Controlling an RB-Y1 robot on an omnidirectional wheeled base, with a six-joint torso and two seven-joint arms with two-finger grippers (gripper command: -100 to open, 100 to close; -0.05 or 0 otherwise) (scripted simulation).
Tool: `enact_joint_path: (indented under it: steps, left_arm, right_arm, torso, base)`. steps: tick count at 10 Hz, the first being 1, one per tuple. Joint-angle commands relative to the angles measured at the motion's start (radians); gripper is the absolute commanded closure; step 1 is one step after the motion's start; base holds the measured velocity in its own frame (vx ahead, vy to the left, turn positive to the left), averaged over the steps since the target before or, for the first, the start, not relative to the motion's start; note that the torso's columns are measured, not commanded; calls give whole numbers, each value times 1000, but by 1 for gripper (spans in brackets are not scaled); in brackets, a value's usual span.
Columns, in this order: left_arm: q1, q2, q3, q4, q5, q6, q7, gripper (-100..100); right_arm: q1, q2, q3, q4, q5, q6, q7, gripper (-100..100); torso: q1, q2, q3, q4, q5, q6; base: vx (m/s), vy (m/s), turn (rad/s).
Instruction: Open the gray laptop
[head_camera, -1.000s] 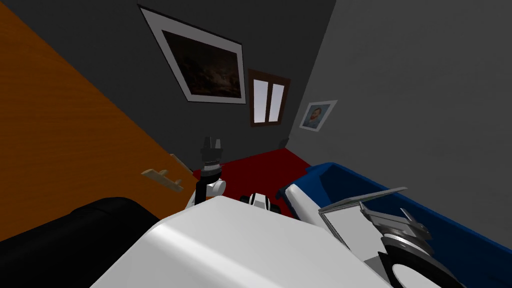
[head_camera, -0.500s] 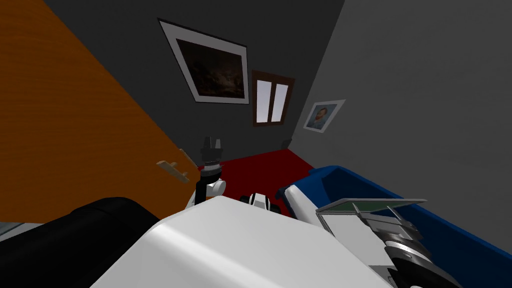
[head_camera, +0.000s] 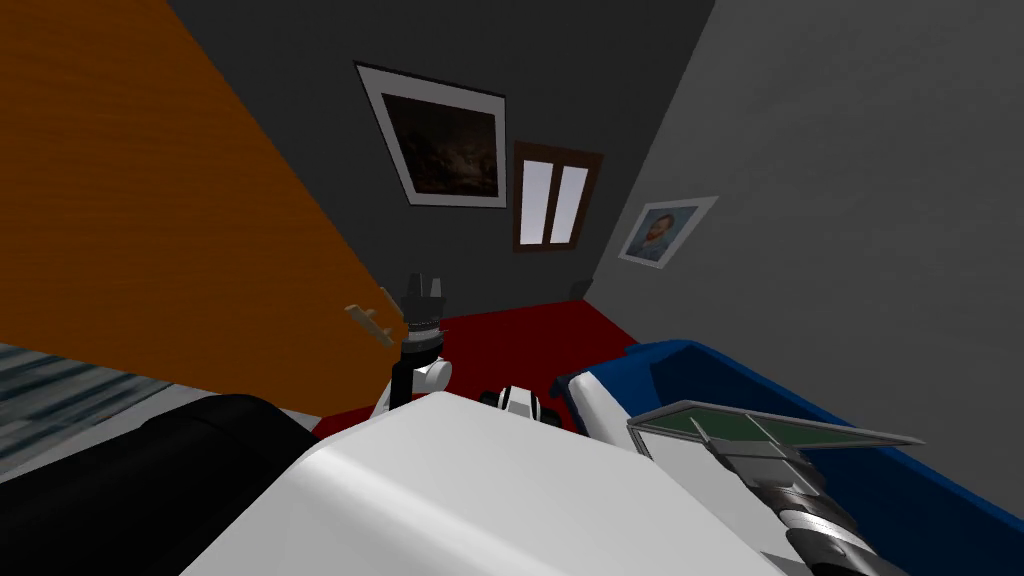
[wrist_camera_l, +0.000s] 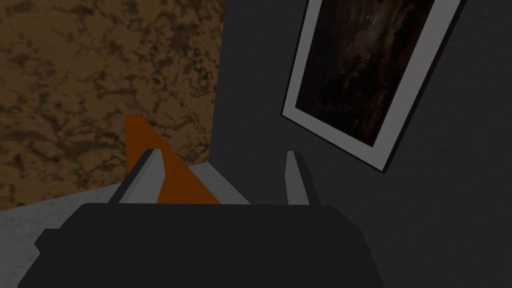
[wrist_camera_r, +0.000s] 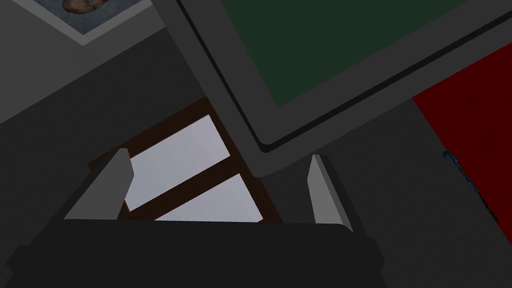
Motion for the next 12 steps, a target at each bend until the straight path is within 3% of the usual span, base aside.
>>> enact_joint_path:
  steps: [1, 10, 11, 12]
  left_arm:
    - [0, 0, 0, 0, 0, 0, 0, 0]
    - [0, 0, 0, 0, 0, 0, 0, 0]
    - [0, 0, 0, 0, 0, 0, 0, 0]
    - [0, 0, 0, 0, 0, 0, 0, 0]
  right_arm:
    - [49, -78, 56, -69, 45, 9, -20, -100]
    - [163, -277, 203, -264, 153, 20, -47, -100]
    - [160, -262, 197, -249, 152, 24, -46, -100]
    - [114, -213, 149, -232, 203, -26, -85, -100]
  torso:
    - [1, -1, -1, 0, 1, 0]
    - [0, 0, 0, 0, 0, 0]
    - [0, -1, 0, 0, 0, 0]
    - [2, -2, -1, -1, 0, 0]
  base:
    - [-71, -97, 187]
    - [-56, -75, 134]
    - [-23, -32, 23]
    - [-106, -24, 89]
